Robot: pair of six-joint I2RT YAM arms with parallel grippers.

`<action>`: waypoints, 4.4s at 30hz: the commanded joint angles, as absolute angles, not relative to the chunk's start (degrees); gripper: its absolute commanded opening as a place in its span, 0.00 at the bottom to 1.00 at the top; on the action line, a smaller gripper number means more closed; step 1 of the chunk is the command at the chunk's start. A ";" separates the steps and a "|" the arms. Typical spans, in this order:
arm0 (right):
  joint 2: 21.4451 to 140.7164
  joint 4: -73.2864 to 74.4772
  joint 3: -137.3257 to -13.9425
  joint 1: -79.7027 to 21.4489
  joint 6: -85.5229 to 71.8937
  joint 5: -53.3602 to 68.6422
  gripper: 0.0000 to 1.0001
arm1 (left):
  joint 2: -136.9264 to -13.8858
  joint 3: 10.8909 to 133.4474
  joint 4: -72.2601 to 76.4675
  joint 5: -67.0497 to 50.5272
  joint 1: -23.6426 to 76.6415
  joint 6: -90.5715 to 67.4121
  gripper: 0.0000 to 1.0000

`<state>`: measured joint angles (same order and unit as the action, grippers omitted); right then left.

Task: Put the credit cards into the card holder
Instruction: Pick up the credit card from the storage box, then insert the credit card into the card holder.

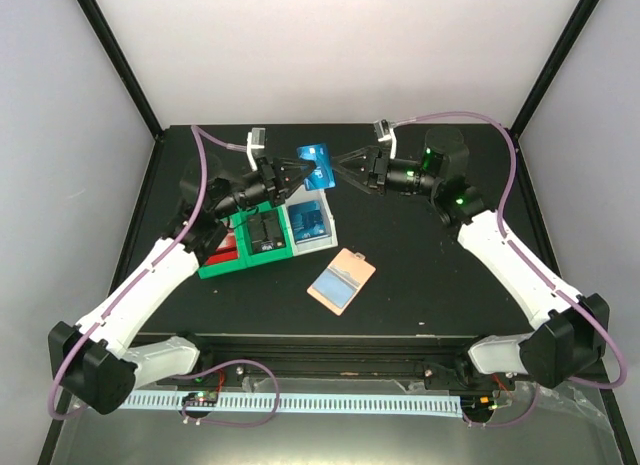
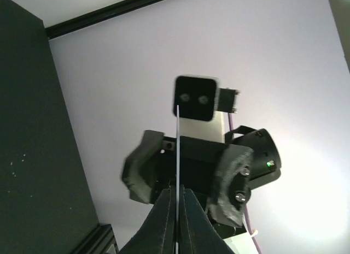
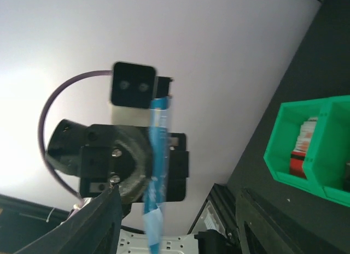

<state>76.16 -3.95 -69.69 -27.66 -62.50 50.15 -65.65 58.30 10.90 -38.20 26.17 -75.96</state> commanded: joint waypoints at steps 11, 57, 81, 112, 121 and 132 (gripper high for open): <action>78.49 -5.03 -72.31 -29.92 -65.77 54.84 0.50 | -62.85 57.63 15.32 -39.01 26.69 -77.01 0.01; 91.90 14.69 -46.71 -30.05 -15.59 34.88 0.01 | -70.21 25.47 5.12 -12.52 42.13 -51.50 0.53; 91.32 -4.93 -31.21 -33.44 -30.56 40.00 0.01 | -72.92 23.48 -0.84 -7.08 46.77 -54.32 0.39; 89.42 2.76 -36.36 -42.30 -34.19 26.70 0.26 | -78.37 23.82 0.10 -4.59 48.98 -54.69 0.23; 86.02 10.56 -39.11 -45.39 -33.34 18.19 0.43 | -77.52 23.64 1.18 -5.65 48.96 -53.88 0.22; 92.81 10.61 -44.10 -49.88 -31.68 17.89 0.41 | -79.06 23.29 3.30 -7.67 48.96 -53.80 0.23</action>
